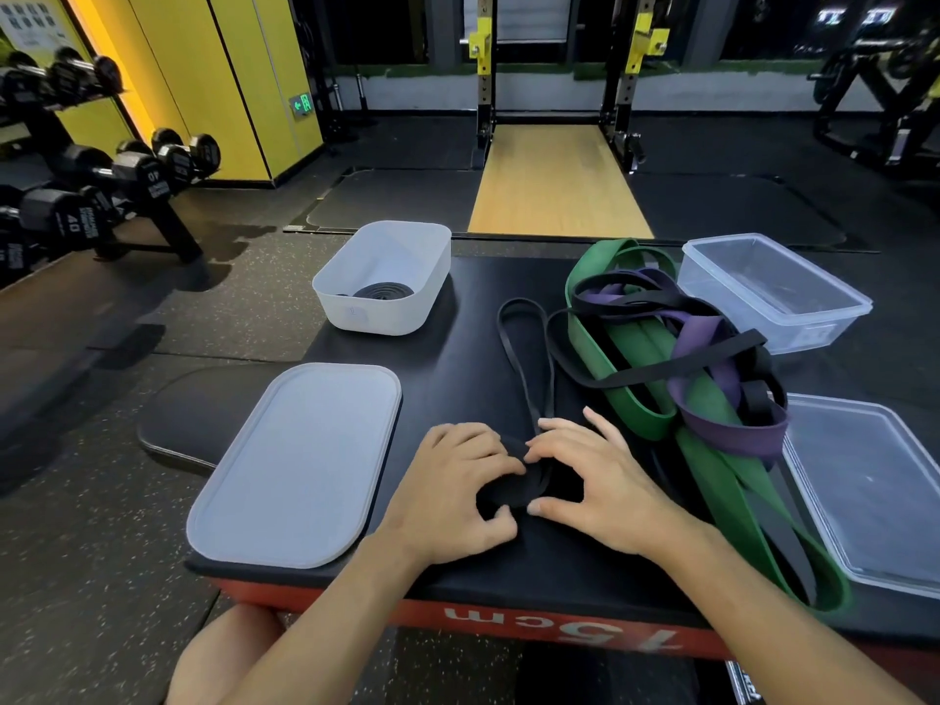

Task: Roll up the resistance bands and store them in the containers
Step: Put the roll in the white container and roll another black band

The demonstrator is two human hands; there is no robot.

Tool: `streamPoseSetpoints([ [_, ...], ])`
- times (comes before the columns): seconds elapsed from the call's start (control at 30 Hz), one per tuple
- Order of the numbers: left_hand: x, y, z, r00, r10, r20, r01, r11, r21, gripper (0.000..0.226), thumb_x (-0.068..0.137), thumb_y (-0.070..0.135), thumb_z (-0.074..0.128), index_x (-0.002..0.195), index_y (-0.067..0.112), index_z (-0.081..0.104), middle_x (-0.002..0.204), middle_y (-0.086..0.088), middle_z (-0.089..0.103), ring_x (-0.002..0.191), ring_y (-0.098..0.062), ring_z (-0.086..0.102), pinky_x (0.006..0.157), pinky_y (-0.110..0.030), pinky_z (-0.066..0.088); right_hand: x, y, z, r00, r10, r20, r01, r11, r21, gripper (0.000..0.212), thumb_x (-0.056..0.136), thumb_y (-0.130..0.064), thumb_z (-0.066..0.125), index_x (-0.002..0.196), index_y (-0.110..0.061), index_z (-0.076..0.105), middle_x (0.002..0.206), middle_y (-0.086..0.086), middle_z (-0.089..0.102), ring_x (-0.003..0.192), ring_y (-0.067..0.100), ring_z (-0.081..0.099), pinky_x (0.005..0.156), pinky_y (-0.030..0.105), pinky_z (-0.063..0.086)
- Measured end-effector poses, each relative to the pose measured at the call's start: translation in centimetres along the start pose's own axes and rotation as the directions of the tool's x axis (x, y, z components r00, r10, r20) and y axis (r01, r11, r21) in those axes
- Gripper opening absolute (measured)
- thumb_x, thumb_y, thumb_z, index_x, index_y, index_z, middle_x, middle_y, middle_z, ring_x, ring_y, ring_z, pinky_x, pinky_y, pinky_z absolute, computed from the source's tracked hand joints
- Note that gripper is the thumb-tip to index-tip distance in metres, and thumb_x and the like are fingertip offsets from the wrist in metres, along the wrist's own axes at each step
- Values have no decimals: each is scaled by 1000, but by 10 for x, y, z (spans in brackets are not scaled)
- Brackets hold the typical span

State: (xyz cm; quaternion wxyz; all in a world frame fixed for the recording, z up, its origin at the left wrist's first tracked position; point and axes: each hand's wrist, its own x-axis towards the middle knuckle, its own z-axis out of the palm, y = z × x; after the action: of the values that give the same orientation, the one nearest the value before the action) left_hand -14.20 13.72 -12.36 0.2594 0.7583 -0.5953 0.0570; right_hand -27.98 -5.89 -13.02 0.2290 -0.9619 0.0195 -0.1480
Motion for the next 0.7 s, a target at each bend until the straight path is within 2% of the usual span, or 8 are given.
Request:
streamPoseSetpoints([
  [0.1, -1, -4, 1, 999, -38, 1, 38, 999, -38, 35, 75, 36, 66, 108, 32, 76, 104, 19, 64, 115, -11, 54, 93, -35, 46, 2, -10, 7, 995, 20, -94, -25, 998, -51, 50, 76, -73, 66, 107, -35, 63, 113, -25, 59, 135, -8, 42, 129, 39, 6],
  [0.17, -2, -6, 1, 998, -64, 7, 64, 994, -93, 24, 84, 41, 66, 105, 33, 75, 106, 19, 62, 115, -9, 54, 92, -34, 49, 5, -18, 13, 986, 53, -158, -71, 992, -106, 49, 73, -75, 65, 96, -33, 60, 99, -21, 56, 115, -2, 54, 128, 37, 6],
  [0.27, -1, -9, 4, 991, -129, 40, 134, 975, -178, 16, 93, 44, 63, 102, 36, 72, 112, 21, 59, 124, -3, 52, 95, -31, 49, 8, -27, 19, 971, 102, -214, -137, 979, -152, 51, 72, -79, 66, 89, -32, 54, 87, -20, 48, 95, 1, 51, 127, 39, 8],
  [0.43, 2, -12, 4, 985, -149, 88, 168, 946, -279, 5, 93, 35, 65, 94, 36, 70, 111, 23, 54, 125, -8, 54, 99, -37, 49, 11, -29, 24, 976, 93, -198, -130, 974, -183, 56, 71, -85, 61, 86, -33, 50, 85, -18, 45, 93, 4, 48, 126, 42, 12],
  [0.53, 4, -11, 3, 989, -118, 88, 138, 949, -285, 6, 93, 32, 67, 96, 34, 71, 110, 22, 55, 122, -9, 55, 105, -37, 45, 10, -12, 12, 996, 44, -76, -47, 998, -38, 44, 77, -72, 68, 95, -34, 53, 92, -19, 51, 96, 1, 52, 124, 35, 20],
  [0.6, 5, -10, 2, 995, -69, 68, 83, 965, -249, 9, 93, 26, 69, 97, 32, 74, 107, 20, 58, 116, -7, 56, 114, -36, 37, 5, 1, 2, 1000, 12, -26, -10, 998, 57, 29, 84, -52, 75, 99, -33, 58, 100, -21, 59, 105, 0, 57, 118, 35, 31],
  [0.63, 6, -10, 3, 997, -45, 60, 58, 970, -235, 11, 94, 22, 70, 98, 31, 75, 107, 20, 60, 114, -6, 57, 114, -36, 37, 3, 5, -1, 1000, 1, -22, 1, 997, 78, 22, 88, -40, 77, 99, -31, 61, 105, -21, 63, 110, 0, 58, 115, 38, 37],
  [0.7, 5, -10, 3, 997, -32, 66, 46, 973, -227, 17, 96, 18, 68, 102, 33, 76, 108, 21, 61, 112, -5, 55, 102, -33, 45, 1, 8, -4, 999, -22, -34, 23, 999, 38, 13, 92, -25, 75, 98, -29, 64, 110, -21, 67, 117, -1, 59, 115, 41, 38],
])
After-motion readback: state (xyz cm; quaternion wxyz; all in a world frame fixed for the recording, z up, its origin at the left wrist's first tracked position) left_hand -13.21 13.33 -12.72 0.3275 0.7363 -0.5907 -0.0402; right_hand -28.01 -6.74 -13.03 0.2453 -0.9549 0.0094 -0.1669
